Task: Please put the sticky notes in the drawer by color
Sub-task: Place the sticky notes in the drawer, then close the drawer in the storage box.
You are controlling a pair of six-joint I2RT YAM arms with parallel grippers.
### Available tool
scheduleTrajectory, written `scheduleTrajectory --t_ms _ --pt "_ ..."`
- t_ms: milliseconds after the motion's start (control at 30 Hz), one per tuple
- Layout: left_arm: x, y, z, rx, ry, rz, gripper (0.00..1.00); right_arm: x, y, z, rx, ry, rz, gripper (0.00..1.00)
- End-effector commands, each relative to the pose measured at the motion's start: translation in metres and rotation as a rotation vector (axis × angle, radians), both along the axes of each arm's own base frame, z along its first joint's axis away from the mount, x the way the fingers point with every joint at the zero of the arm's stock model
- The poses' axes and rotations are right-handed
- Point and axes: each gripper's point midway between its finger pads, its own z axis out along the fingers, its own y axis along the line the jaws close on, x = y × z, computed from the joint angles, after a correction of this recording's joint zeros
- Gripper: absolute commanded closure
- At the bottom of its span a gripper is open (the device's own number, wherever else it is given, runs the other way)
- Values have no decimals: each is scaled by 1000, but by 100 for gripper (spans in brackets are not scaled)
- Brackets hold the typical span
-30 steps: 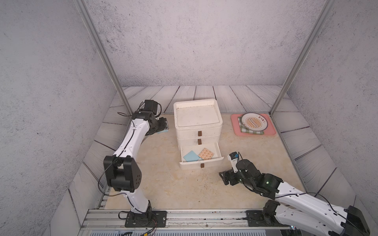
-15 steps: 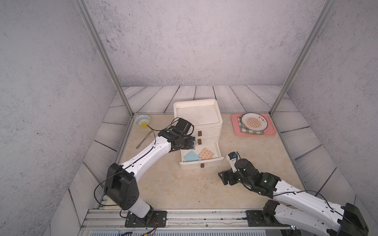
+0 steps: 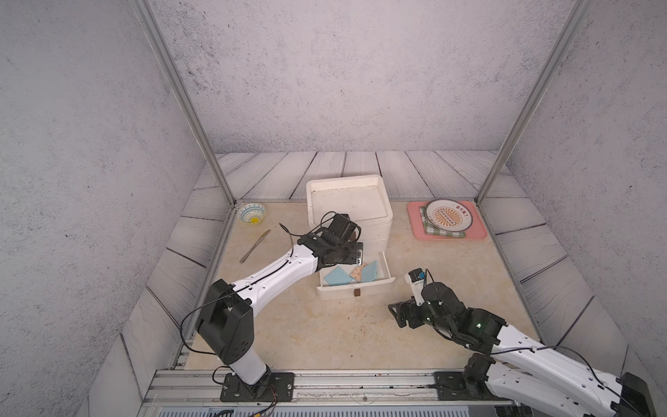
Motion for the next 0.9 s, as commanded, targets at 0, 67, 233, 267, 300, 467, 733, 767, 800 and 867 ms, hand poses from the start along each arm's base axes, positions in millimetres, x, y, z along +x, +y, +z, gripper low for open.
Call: scheduleTrajectory --t_ms 0,67,233,267,300,467,733,767,800,867 --pt "-30 26 -43 118 147 27 23 4 2 5 11 -7 -12 7" --pt "-30 31 -39 139 132 36 19 3 4 4 12 1 -5 7" --pt "-15 53 1 210 -1 87 13 6 4 -9 -28 24 -13 7" --pt "-9 57 13 218 -48 93 12 7 6 -13 -35 34 -10 7" --pt "-2 60 30 216 -93 101 12 8 9 -16 -32 41 -5 7" --pt "30 62 104 165 -243 112 12 21 37 -25 22 71 15 11" --pt "81 27 159 142 -338 42 15 34 70 -34 31 119 72 35" --pt "90 21 157 139 -335 27 15 35 73 -36 35 122 76 41" --pt "99 16 153 137 -325 19 16 37 75 -37 42 122 75 45" --pt "115 5 140 137 -292 -8 17 38 79 -39 50 126 80 51"
